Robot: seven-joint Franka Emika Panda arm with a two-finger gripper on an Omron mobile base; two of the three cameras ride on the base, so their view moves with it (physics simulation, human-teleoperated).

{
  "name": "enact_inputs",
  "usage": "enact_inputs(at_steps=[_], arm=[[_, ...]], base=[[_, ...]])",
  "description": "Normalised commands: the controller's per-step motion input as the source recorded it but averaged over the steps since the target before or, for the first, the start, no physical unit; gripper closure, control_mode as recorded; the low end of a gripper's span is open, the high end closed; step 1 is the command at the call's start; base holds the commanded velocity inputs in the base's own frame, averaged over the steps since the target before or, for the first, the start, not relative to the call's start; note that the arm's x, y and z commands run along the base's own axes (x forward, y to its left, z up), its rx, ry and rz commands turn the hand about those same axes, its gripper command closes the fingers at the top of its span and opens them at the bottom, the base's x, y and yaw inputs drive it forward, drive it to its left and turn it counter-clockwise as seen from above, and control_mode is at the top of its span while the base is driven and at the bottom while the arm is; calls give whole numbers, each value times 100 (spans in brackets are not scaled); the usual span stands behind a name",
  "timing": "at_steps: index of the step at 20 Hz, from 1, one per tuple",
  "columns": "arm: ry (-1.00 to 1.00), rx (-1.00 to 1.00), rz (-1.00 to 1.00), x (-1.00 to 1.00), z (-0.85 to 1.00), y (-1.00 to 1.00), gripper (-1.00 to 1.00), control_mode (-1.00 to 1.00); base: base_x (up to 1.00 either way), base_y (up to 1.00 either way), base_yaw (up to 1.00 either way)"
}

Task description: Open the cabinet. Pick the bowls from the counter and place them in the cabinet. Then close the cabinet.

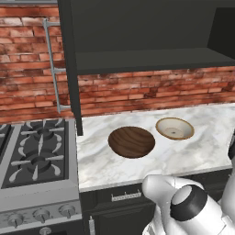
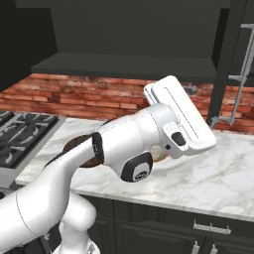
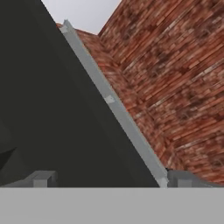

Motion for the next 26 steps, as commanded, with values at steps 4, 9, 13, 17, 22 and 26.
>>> enact_inputs(at_steps=[4,9,13,17,22,26], arm=[[0,0,0,-39,-1,3,-100,-100],[0,0,2,-24,-2,29,-100,-100],[-6,0,1,-86,9,5,-100,-100],[-1,0,9,-95,10,53,-100,-100],[5,-5,27,-76,14,77,-100,-100],[27,-10,32,-49,25,72,-100,-100]], base=[[0,0,0],[0,0,0],[0,0,0],[0,0,0],[0,0,0],[0,0,0]])
